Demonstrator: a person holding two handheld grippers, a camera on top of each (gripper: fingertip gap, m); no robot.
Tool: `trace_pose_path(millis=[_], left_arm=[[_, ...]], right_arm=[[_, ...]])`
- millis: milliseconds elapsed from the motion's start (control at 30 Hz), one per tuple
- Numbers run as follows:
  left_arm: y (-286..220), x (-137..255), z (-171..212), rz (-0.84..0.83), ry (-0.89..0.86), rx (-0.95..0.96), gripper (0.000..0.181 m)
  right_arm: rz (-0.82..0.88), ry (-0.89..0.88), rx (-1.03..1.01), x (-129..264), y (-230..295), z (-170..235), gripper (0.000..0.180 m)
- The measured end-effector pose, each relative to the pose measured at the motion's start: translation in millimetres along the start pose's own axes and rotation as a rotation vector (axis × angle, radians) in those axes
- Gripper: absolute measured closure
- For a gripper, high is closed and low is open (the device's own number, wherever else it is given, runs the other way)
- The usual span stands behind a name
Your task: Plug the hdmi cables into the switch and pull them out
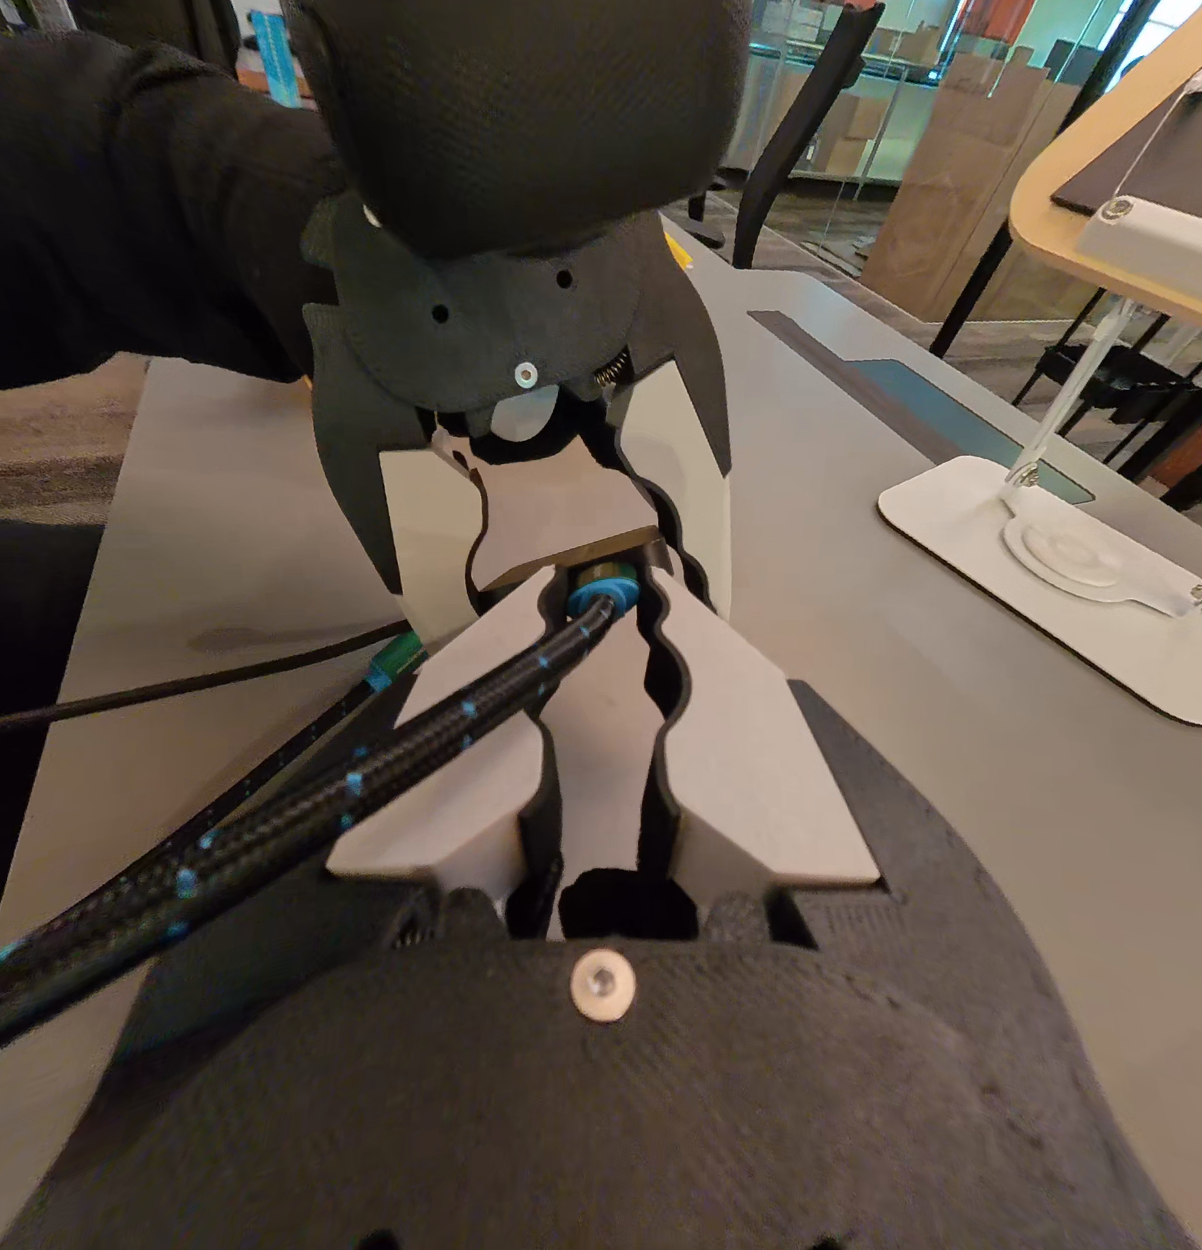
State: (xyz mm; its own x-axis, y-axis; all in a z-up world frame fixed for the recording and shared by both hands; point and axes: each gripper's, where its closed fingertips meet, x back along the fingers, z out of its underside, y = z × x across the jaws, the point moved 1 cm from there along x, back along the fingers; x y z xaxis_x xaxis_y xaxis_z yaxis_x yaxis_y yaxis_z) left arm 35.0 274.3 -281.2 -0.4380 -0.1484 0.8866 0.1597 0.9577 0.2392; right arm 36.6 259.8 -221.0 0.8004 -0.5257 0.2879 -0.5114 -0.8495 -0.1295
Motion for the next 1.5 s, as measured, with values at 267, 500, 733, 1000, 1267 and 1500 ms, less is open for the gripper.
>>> trace_pose_path(millis=[267, 500, 733, 1000, 1267, 1500], left_arm=[[-12.9, -3.4, 17.7, 0.106, 0.198, -0.135, 0.090], [-26.4, -12.9, 17.7, 0.208, 0.218, -0.162, 0.090], [-31.8, -26.4, 17.6, 0.288, 0.163, -0.090, 0.090], [-31.9, -31.0, 20.0, 0.304, 0.155, -0.082, 0.090], [-31.9, -32.9, 20.8, 0.311, 0.158, -0.078, 0.091], [-33.6, -32.9, 18.5, 0.308, 0.146, -0.065, 0.091]], right_arm=[[-0.026, 0.157, 0.202, -1.8, 9.9, 14.8, 0.143], [-0.062, 0.150, 0.172, -3.3, 13.5, 19.2, 0.149], [-0.073, 0.188, 0.116, -4.5, 10.9, 33.5, 0.154], [-0.090, 0.201, 0.099, -6.1, 12.9, 35.2, 0.161], [-0.082, 0.240, 0.091, -8.2, 12.4, 38.0, 0.161], [-0.100, 0.254, 0.077, -5.3, 13.5, 41.3, 0.161]])
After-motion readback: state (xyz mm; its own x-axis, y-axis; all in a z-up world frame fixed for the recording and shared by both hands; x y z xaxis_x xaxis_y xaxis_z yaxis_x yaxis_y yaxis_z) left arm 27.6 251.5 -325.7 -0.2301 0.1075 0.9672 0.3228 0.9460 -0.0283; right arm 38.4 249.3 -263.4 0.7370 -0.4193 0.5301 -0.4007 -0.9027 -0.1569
